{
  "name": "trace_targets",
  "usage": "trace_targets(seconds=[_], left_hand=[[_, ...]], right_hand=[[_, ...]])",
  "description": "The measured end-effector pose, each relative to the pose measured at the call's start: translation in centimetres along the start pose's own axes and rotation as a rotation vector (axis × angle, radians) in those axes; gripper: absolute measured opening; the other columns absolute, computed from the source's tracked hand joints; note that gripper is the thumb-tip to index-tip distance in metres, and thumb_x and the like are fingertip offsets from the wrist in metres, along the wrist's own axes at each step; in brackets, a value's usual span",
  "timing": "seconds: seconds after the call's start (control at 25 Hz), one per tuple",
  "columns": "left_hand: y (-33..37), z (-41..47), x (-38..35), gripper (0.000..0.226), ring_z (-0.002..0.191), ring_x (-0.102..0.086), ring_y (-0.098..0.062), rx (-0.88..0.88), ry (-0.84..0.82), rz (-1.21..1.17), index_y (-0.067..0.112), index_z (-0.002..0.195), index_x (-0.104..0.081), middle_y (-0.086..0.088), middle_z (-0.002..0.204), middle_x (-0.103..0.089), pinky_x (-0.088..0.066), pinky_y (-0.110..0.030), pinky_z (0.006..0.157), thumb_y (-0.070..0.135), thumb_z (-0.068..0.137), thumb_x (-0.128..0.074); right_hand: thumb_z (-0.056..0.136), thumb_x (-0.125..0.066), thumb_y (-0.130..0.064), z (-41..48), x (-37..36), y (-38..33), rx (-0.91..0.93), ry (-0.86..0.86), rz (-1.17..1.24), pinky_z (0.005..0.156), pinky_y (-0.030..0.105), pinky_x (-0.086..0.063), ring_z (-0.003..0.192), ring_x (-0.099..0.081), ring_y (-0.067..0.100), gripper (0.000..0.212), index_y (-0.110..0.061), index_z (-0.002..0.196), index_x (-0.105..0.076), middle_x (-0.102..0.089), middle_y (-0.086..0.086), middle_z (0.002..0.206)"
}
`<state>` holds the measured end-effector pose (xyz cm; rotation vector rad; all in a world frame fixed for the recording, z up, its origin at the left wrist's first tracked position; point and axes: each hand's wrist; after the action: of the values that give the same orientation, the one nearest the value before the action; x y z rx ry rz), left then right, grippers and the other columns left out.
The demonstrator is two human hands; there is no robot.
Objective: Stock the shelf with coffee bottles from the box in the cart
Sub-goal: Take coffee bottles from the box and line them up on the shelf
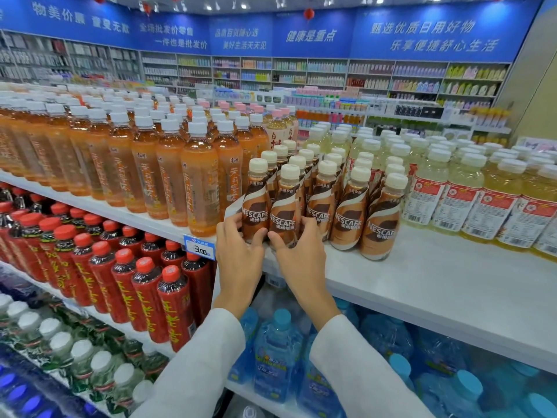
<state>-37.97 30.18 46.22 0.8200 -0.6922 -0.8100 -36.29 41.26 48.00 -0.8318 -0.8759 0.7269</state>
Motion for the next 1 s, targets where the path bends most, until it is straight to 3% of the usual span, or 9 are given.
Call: trace_targets(seconds=[0.44,0.68,0.84,1.0], left_hand=[[-0.1,-0.3,0.1,0.049,0.110,-0.058,-0.017,-0.023,0.000,0.031,0.019,0.132,-0.052,0.005,0.117,-0.050,-0.052,-0.037,0.095,0.033,0.090,-0.073],[-0.3,-0.8,-0.2,0.052,0.114,-0.055,-0.016,-0.007,0.006,0.035,0.018,0.135,-0.050,0.005,0.123,-0.047,-0.050,-0.034,0.098,0.029,0.090,-0.073],[0.5,-2.6,0.4,0.049,0.121,-0.052,-0.017,0.041,-0.022,0.042,0.016,0.136,-0.051,0.002,0.127,-0.052,-0.042,-0.029,0.100,0.028,0.093,-0.069],[0.8,-7.6,2.3,0.045,0.120,-0.054,-0.009,0.083,-0.011,0.037,0.019,0.136,-0.056,0.007,0.129,-0.058,-0.045,-0.029,0.103,0.033,0.094,-0.068]], right_hand=[[0.083,-0.078,-0.042,0.2,-0.2,0.2,-0.007,0.010,0.017,0.101,0.041,-0.051,0.115,-0.056,0.015,0.058,-0.024,0.128,-0.047,-0.056,-0.005,0.125],[0.081,-0.076,-0.053,0.0,0.4,0.8,-0.042,-0.062,-0.006,0.111,0.043,-0.044,0.135,-0.048,0.019,0.089,-0.020,0.151,-0.033,-0.048,0.000,0.148],[0.091,-0.071,-0.038,-2.5,2.5,0.9,-0.024,-0.131,0.041,0.111,0.039,-0.042,0.132,-0.048,0.017,0.070,-0.019,0.149,-0.037,-0.049,-0.003,0.143],[0.094,-0.069,-0.030,-7.2,4.7,1.4,0.008,-0.239,0.166,0.106,0.024,-0.043,0.126,-0.049,0.003,0.056,-0.023,0.145,-0.045,-0.052,-0.014,0.135]])
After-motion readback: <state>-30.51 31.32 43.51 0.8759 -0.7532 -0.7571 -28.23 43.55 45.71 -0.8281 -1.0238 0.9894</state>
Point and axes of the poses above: each hand's wrist, its own z-axis towards the middle knuckle, its own x-axis out of the back of the hand, y = z × x
